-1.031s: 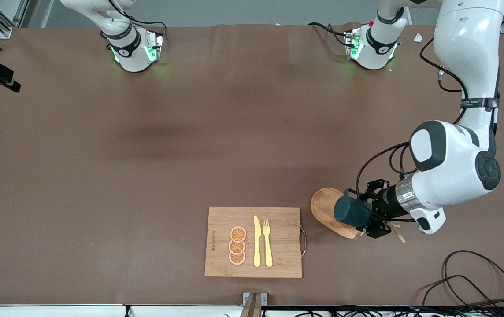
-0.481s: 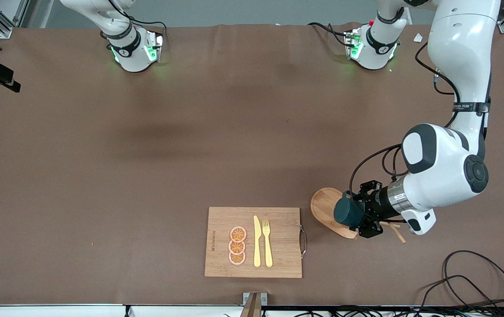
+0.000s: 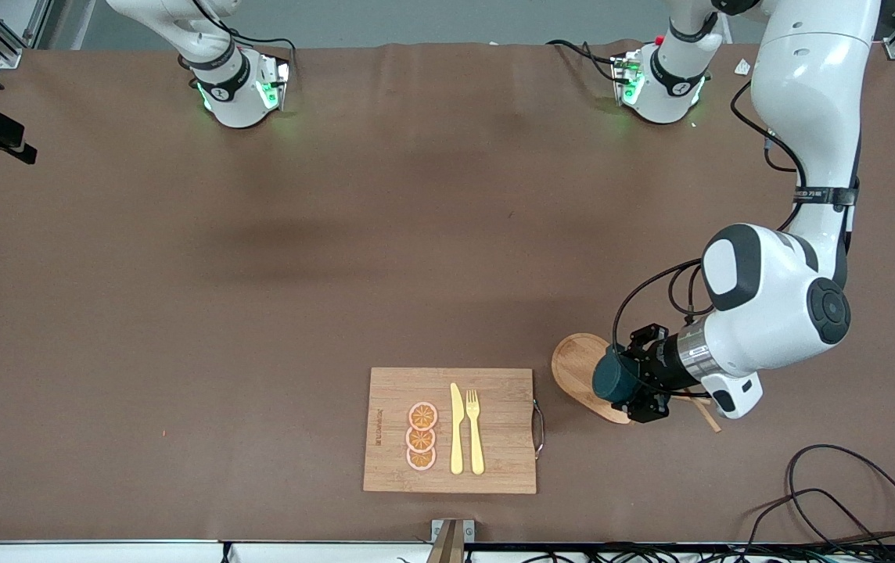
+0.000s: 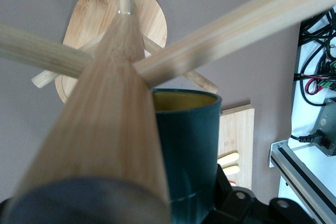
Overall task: Transfer cup from left to right arm and place
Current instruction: 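Lift the teal mug off the stand with the left gripper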
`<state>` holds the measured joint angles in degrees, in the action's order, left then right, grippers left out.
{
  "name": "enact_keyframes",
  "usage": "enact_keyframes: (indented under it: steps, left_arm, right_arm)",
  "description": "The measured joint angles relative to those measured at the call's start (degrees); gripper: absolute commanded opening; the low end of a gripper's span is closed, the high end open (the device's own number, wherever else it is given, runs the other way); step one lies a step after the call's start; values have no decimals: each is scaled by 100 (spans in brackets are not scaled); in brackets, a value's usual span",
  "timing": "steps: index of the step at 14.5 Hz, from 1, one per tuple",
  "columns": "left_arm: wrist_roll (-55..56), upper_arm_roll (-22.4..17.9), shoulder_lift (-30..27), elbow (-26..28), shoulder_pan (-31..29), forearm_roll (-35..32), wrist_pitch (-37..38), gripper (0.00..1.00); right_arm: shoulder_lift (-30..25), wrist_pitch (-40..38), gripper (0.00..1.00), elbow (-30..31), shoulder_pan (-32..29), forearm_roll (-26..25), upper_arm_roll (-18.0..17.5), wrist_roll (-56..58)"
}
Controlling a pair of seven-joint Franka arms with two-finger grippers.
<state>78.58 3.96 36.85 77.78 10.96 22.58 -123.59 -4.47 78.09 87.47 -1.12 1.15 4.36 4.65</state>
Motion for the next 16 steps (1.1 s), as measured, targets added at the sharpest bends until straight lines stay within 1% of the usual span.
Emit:
enact_keyframes:
  steps: [6,10,14,16]
  left_arm:
    - [-29,62,-22,-156,-1,0,-15,59]
    - [7,177,-210,-191,62,0,-4,60]
    - [164,183,-401,-194,414,-5,5,60]
    - [387,188,-493,-196,680,-184,4,61]
  right_arm:
    - [0,0,100,0,0,0,-1,0]
    - [0,0,100,0,0,0,-1,0]
    - [0,0,100,0,0,0,-2,0]
    - [0,0,100,0,0,0,-3,0]
